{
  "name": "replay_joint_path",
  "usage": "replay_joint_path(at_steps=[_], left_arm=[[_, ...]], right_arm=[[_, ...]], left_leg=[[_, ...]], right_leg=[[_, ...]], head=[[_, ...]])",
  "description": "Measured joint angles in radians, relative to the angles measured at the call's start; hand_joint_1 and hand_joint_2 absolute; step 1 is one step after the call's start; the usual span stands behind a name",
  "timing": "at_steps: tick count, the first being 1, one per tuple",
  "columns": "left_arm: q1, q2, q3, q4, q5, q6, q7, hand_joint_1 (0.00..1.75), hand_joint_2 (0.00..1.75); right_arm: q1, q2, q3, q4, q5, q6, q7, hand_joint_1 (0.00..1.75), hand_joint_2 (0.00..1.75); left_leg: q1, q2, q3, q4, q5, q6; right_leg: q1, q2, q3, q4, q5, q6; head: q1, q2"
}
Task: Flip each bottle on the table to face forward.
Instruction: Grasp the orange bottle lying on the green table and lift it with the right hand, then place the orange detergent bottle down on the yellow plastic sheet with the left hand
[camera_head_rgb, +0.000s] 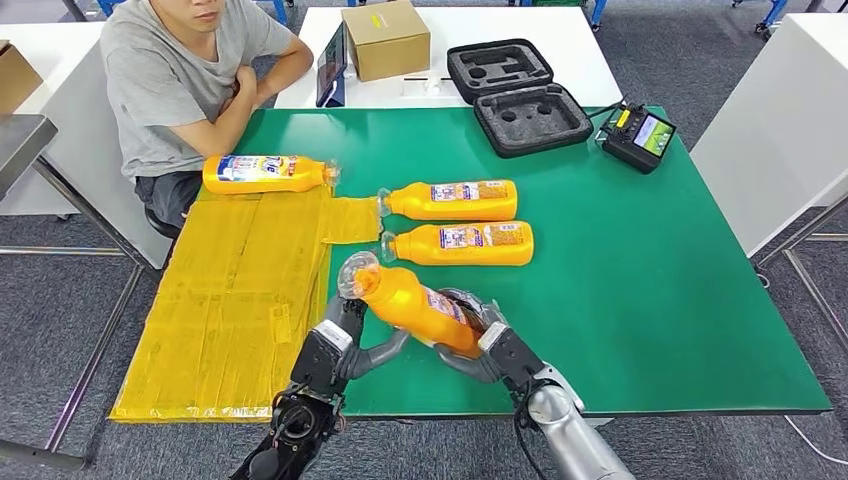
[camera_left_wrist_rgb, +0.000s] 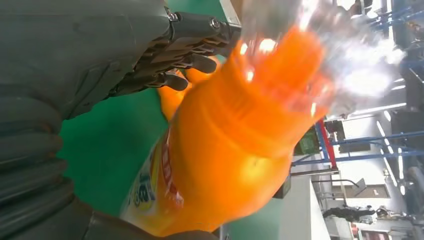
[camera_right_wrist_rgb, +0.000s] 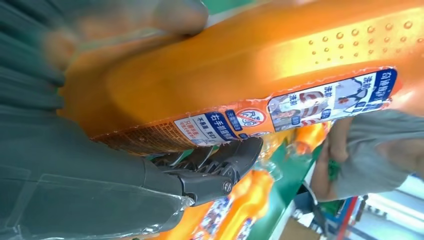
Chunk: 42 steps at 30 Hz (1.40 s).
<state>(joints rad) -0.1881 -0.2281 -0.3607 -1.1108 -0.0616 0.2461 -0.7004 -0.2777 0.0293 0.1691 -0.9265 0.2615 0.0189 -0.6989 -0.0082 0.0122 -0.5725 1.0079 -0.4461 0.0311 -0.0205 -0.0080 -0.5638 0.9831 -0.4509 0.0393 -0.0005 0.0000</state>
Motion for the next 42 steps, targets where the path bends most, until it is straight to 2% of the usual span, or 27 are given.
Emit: replay_joint_path(at_steps=[17,21,27,42], left_arm=[[-0.010,-0.010,0.003,0.059,-0.014,-0.013,0.000,0.00,1.75],[-0.020,-0.017,0.004,0.096,-0.018,0.010,0.000,0.00,0.00],[-0.042,-0.026,0.013,0.169,-0.008,0.020,-0.002,0.00,0.00],[-0.038,-0.036,0.014,0.171,0.033,-0.040,-0.002,0.03,0.00]], right_arm=[[0.006,0.003,0.031,-0.037,0.030,-0.017,0.000,1.75,1.75],[0.005,0.010,0.051,-0.041,0.038,-0.018,0.000,1.75,1.75],[-0.003,0.018,0.087,-0.047,0.021,-0.018,0.001,1.75,1.75],[-0.019,0.048,0.146,-0.030,0.002,-0.047,0.001,1.75,1.75]], left_leg=[[0.000,0.000,-0.001,0.000,0.000,0.000],[0.000,0.000,-0.001,0.000,0.000,0.000],[0.000,0.000,-0.001,0.000,0.000,0.000],[0.000,-0.001,-0.002,0.000,0.000,0.000]], right_leg=[[0.000,-0.001,0.000,0.000,0.000,0.000],[0.000,-0.001,0.000,0.000,0.000,0.000],[0.000,-0.001,0.000,0.000,0.000,0.000],[0.000,-0.001,-0.001,0.000,0.000,0.000]], head=[[0.000,0.000],[0.000,0.000],[0.000,0.000],[0.000,0.000]])
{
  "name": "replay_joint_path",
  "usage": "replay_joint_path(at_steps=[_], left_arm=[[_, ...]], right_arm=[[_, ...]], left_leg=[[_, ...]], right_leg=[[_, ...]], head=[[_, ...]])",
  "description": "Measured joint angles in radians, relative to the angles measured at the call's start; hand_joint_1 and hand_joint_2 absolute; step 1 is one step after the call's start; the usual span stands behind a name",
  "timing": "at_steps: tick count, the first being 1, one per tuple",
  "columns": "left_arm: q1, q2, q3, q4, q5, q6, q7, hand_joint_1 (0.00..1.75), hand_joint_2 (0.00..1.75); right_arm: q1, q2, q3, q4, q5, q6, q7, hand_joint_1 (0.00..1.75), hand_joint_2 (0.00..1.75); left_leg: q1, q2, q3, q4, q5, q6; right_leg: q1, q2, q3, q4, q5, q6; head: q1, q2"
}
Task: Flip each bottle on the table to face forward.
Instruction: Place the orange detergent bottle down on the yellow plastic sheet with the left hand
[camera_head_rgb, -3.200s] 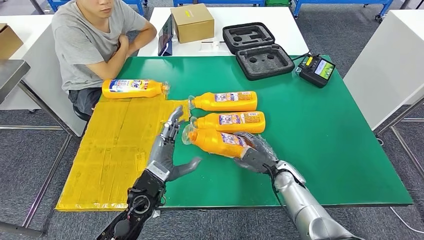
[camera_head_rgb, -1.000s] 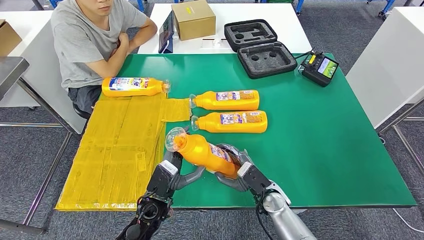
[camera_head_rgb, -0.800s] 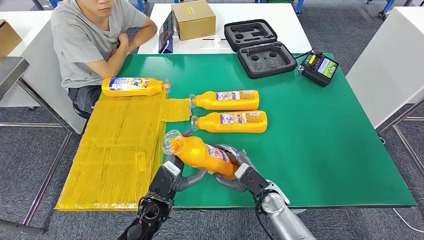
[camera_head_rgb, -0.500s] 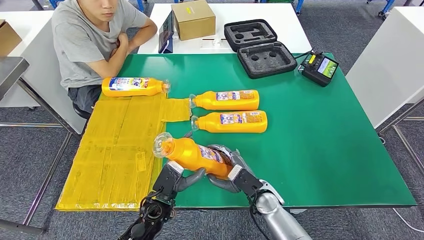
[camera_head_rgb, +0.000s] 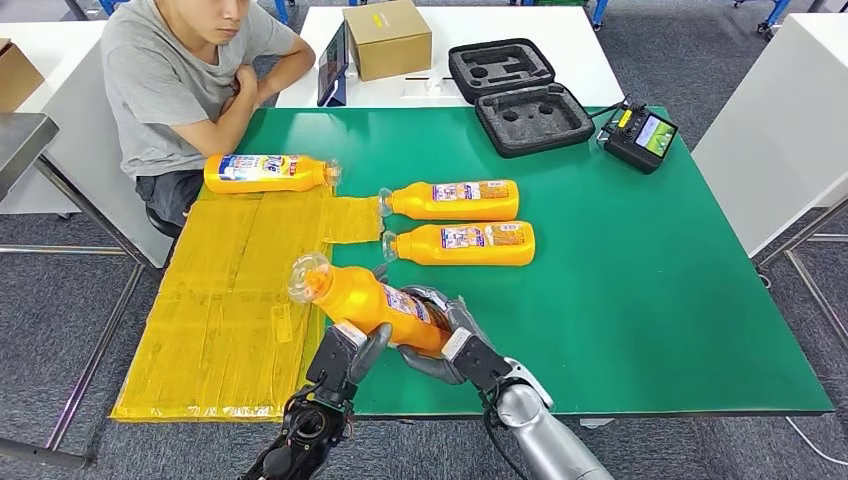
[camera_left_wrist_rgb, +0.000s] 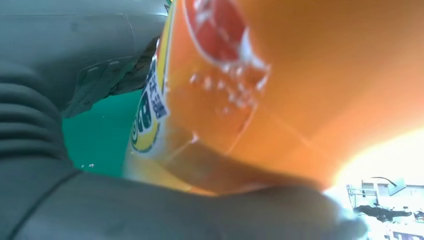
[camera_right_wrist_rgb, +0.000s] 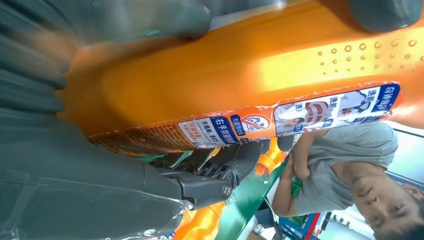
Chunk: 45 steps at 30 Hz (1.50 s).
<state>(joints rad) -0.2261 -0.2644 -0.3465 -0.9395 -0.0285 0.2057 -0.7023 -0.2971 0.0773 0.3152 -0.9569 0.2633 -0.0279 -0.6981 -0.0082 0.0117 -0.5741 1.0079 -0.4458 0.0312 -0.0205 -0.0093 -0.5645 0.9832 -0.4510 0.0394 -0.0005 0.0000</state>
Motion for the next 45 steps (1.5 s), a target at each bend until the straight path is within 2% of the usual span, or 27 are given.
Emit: replay_joint_path(at_steps=[4,7,9,10,13,14,15,19,21,32,33,34,37,38,40,41,45], left_arm=[[0.001,0.000,0.001,0.000,0.004,-0.001,0.000,0.14,1.75],[0.002,0.000,0.000,-0.004,0.012,-0.003,0.000,0.33,1.75],[0.004,0.000,0.000,-0.016,0.014,-0.002,0.000,0.34,1.75],[0.007,0.000,0.000,-0.025,0.014,0.002,0.000,0.48,1.75],[0.023,0.000,-0.004,-0.066,0.002,0.031,0.000,1.34,1.75],[0.029,0.000,-0.008,-0.081,-0.003,0.044,0.000,1.47,1.75],[0.035,0.000,-0.012,-0.096,-0.008,0.057,0.001,1.36,1.75],[0.049,0.002,-0.024,-0.136,-0.009,0.086,0.004,0.52,1.75],[0.051,0.003,-0.026,-0.144,-0.006,0.090,0.005,0.34,1.75],[0.054,0.004,-0.035,-0.172,0.000,0.103,0.005,0.25,1.75],[0.054,0.004,-0.035,-0.173,0.000,0.103,0.005,0.30,1.75],[0.054,0.004,-0.035,-0.174,0.000,0.104,0.005,0.48,1.75],[0.056,0.004,-0.037,-0.183,0.001,0.104,0.005,0.88,1.75],[0.057,0.005,-0.038,-0.186,0.001,0.103,0.005,1.07,1.75],[0.058,0.006,-0.039,-0.190,0.002,0.101,0.005,1.56,1.75],[0.059,0.006,-0.039,-0.191,0.003,0.101,0.005,1.73,1.75],[0.059,0.008,-0.040,-0.193,0.010,0.094,0.006,1.74,1.75]], right_arm=[[0.000,0.001,0.004,0.003,0.000,-0.004,0.000,1.75,1.75],[0.000,0.002,0.006,0.009,-0.003,-0.008,0.000,1.75,1.75],[0.000,0.002,0.008,0.013,-0.009,-0.011,0.000,1.75,1.75],[0.000,0.002,0.010,0.016,-0.012,-0.013,0.000,1.75,1.75],[0.000,0.004,0.018,0.025,-0.019,-0.023,-0.001,1.75,1.75],[0.000,0.005,0.020,0.029,-0.020,-0.025,-0.002,1.75,1.75],[-0.001,0.006,0.022,0.033,-0.021,-0.027,-0.002,1.75,1.75],[-0.011,0.011,0.024,0.057,-0.019,-0.037,-0.005,1.75,1.75],[-0.016,0.013,0.024,0.067,-0.017,-0.039,-0.006,1.75,1.75],[-0.020,0.017,0.023,0.100,-0.017,-0.041,-0.005,1.75,1.75],[-0.021,0.017,0.023,0.101,-0.017,-0.041,-0.005,1.75,1.75],[-0.021,0.017,0.023,0.103,-0.017,-0.040,-0.005,1.75,1.75],[-0.022,0.017,0.023,0.108,-0.018,-0.037,-0.005,1.75,1.75],[-0.023,0.017,0.023,0.110,-0.018,-0.037,-0.005,1.75,1.75],[-0.024,0.017,0.023,0.111,-0.018,-0.037,-0.005,1.75,1.75],[-0.024,0.017,0.023,0.112,-0.018,-0.037,-0.005,1.75,1.75],[-0.024,0.017,0.023,0.114,-0.019,-0.039,-0.006,1.75,1.75]], left_leg=[[0.000,0.000,0.000,0.000,0.000,0.000],[0.000,0.000,0.000,0.000,0.000,0.000],[0.000,0.000,0.000,0.000,0.000,0.000],[0.000,0.000,0.000,0.000,0.000,0.000],[0.000,0.000,0.000,0.000,0.000,0.000],[0.000,0.000,0.000,0.000,0.000,0.000],[0.000,0.000,0.000,0.000,0.000,0.000],[0.000,0.000,0.000,0.000,0.000,0.000],[0.000,0.000,0.000,0.000,0.000,0.000],[0.000,0.000,0.000,0.000,0.000,0.000],[0.000,0.000,0.000,0.000,0.000,0.000],[0.000,0.000,0.000,0.000,0.000,0.000],[0.000,0.000,0.000,0.000,0.000,0.000],[0.000,0.000,0.000,0.000,0.000,0.000],[0.000,0.000,0.000,0.000,0.000,0.000],[0.000,0.000,0.000,0.000,0.000,0.000],[0.000,0.000,0.000,0.000,0.000,0.000]], right_leg=[[0.000,0.000,0.000,0.000,0.000,0.000],[0.000,0.000,0.000,0.000,0.000,0.000],[0.000,0.000,0.000,0.000,0.000,0.000],[0.000,0.000,0.000,0.000,0.000,0.000],[0.000,0.000,0.000,0.000,0.000,0.000],[0.000,0.000,0.000,0.000,0.000,0.000],[0.000,0.000,0.000,0.000,0.000,0.000],[0.000,0.000,0.000,0.000,0.000,0.000],[0.000,0.000,0.000,0.000,0.000,0.000],[0.000,0.000,-0.001,0.000,0.000,0.000],[0.000,0.000,-0.001,0.000,0.000,0.000],[0.000,0.000,-0.001,0.000,0.000,0.000],[0.000,0.000,-0.001,0.000,0.000,0.000],[0.000,0.000,-0.001,0.000,0.000,0.000],[0.000,0.000,-0.001,0.000,0.000,0.000],[0.000,0.000,-0.001,0.000,0.000,0.000],[0.000,0.000,-0.001,0.000,0.000,0.000]], head=[[0.000,0.000],[0.000,0.000],[0.000,0.000],[0.000,0.000],[0.000,0.000],[0.000,0.000],[0.000,0.000],[0.000,0.000],[0.000,0.000],[0.000,0.000],[0.000,0.000],[0.000,0.000],[0.000,0.000],[0.000,0.000],[0.000,0.000],[0.000,0.000],[0.000,0.000]])
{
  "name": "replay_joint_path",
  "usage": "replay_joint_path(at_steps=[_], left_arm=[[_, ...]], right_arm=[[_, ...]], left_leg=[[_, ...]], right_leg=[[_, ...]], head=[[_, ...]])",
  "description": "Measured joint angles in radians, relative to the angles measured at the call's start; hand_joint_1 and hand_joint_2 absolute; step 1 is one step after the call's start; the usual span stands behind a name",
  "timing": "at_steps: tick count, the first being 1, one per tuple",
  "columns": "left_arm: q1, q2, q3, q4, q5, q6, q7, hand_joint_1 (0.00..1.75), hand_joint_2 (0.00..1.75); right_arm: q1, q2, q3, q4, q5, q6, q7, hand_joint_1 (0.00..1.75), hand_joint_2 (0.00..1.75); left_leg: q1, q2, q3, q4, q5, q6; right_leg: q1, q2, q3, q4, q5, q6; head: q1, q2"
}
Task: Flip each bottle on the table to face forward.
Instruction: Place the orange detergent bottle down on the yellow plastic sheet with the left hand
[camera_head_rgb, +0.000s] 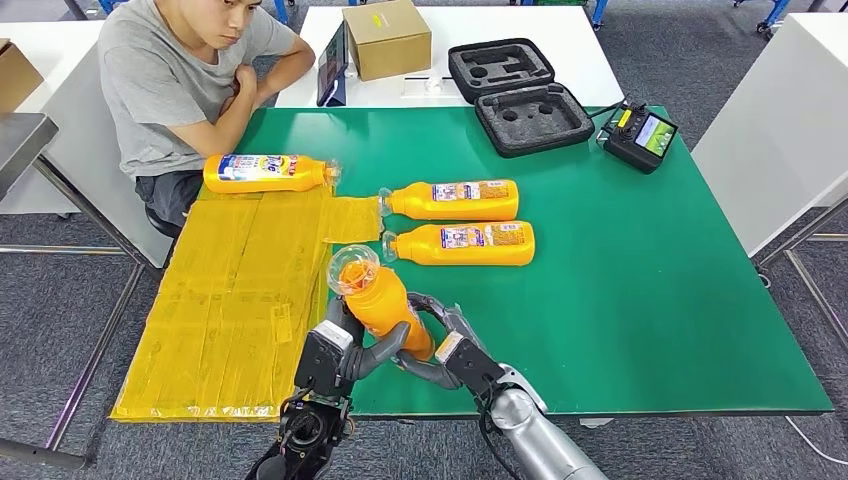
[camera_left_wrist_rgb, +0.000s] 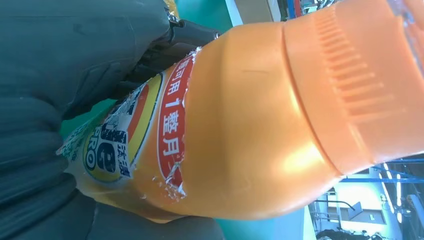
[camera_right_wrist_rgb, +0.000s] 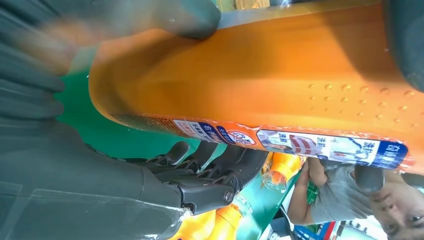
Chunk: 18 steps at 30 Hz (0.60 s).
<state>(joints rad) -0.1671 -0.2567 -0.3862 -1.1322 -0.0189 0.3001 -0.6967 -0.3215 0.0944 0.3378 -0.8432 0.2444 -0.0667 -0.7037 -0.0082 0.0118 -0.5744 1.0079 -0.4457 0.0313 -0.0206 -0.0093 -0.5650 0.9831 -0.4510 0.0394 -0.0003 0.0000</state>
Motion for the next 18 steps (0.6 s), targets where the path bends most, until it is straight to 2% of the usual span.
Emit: replay_joint_path(at_steps=[9,13,16,17,18], left_arm=[[0.000,0.006,0.007,-0.002,0.025,-0.036,0.002,1.75,1.75],[-0.007,0.006,0.013,0.008,0.051,-0.096,0.003,1.75,1.75],[-0.017,0.006,0.017,0.026,0.068,-0.141,0.003,1.75,1.75],[-0.020,0.006,0.018,0.032,0.069,-0.148,0.003,1.75,1.75],[-0.022,0.006,0.018,0.037,0.069,-0.150,0.003,1.75,1.75]], right_arm=[[0.000,0.000,0.000,0.007,-0.004,-0.005,-0.001,1.75,1.75],[0.002,0.000,-0.001,0.007,-0.011,-0.006,-0.001,1.72,1.75],[0.006,0.000,-0.003,0.007,-0.012,-0.009,-0.003,1.53,1.75],[0.007,0.000,-0.004,0.007,-0.012,-0.010,-0.003,1.25,1.75],[0.007,-0.001,-0.004,0.007,-0.012,-0.012,-0.004,0.89,1.75]], left_leg=[[0.000,0.000,0.000,0.000,0.000,0.000],[0.000,0.000,0.000,0.000,0.000,0.000],[0.000,0.000,0.000,0.000,0.000,0.000],[0.000,0.000,0.000,0.000,0.000,0.000],[0.000,0.000,0.000,0.000,0.000,0.000]], right_leg=[[0.000,0.000,0.000,0.000,0.000,0.000],[0.000,0.000,0.000,0.000,0.000,0.000],[0.000,0.000,0.000,0.000,0.000,0.000],[0.000,0.000,0.000,0.000,0.000,0.000],[0.000,0.000,0.000,0.000,0.000,0.000]], head=[[0.000,0.000],[0.000,0.000],[0.000,0.000],[0.000,0.000],[0.000,0.000]])
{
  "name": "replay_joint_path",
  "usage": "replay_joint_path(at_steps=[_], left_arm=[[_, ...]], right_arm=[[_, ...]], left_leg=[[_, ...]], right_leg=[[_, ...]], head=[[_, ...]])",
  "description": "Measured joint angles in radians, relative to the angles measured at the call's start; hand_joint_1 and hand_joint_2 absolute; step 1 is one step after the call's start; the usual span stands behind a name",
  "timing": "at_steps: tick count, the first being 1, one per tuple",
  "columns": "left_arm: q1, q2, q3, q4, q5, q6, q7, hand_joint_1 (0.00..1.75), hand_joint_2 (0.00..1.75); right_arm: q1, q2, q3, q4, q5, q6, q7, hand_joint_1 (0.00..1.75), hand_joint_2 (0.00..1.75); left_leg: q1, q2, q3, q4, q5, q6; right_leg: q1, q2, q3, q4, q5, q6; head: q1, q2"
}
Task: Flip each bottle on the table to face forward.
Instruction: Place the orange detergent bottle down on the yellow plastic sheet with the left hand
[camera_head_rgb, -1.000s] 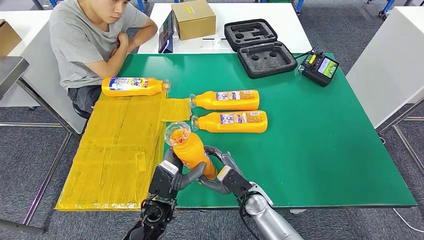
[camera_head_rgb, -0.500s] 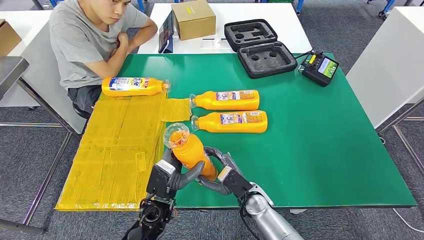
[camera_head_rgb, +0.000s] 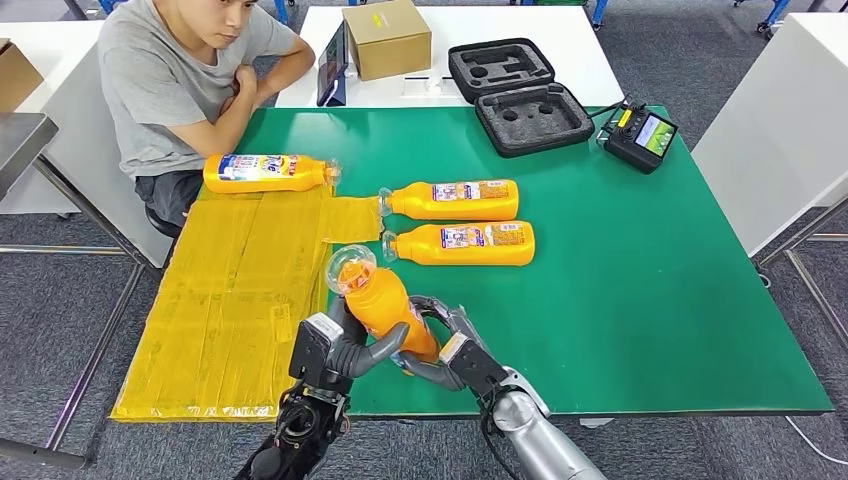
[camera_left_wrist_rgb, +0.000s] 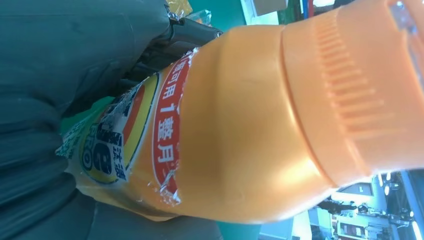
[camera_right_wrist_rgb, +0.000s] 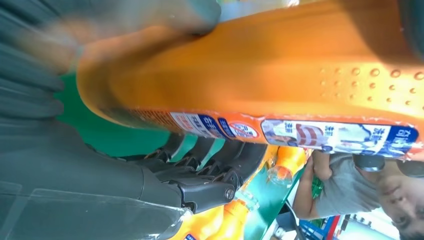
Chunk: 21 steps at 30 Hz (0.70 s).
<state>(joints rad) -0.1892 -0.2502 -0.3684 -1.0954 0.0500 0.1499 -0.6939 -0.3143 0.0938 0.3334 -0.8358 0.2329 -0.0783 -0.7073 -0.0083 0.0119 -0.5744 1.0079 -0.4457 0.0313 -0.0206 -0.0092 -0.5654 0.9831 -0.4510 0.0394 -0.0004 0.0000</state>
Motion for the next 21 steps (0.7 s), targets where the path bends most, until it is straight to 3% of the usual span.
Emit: replay_joint_path(at_steps=[2,3,21], left_arm=[[-0.005,0.000,0.000,0.008,0.000,0.001,0.000,1.75,1.75],[-0.007,0.000,0.000,0.011,0.000,0.002,0.000,1.75,1.75],[-0.026,0.002,-0.005,0.015,-0.049,0.047,-0.005,1.75,1.75]], right_arm=[[0.000,0.000,-0.001,0.000,0.000,-0.002,0.000,0.17,1.75],[0.001,0.000,-0.001,0.000,0.001,-0.002,0.000,0.03,1.75],[0.014,0.012,-0.021,0.000,0.014,-0.001,0.006,0.00,1.75]], left_leg=[[0.000,0.000,0.000,0.000,0.000,0.000],[0.000,0.000,0.000,0.000,0.000,0.000],[0.000,0.000,0.000,0.000,0.000,0.000]], right_leg=[[0.000,0.000,0.000,0.000,0.000,0.000],[0.000,0.000,0.000,0.000,0.000,0.000],[0.000,0.000,0.000,0.000,0.000,0.000]], head=[[0.000,0.000],[0.000,0.000],[0.000,0.000]])
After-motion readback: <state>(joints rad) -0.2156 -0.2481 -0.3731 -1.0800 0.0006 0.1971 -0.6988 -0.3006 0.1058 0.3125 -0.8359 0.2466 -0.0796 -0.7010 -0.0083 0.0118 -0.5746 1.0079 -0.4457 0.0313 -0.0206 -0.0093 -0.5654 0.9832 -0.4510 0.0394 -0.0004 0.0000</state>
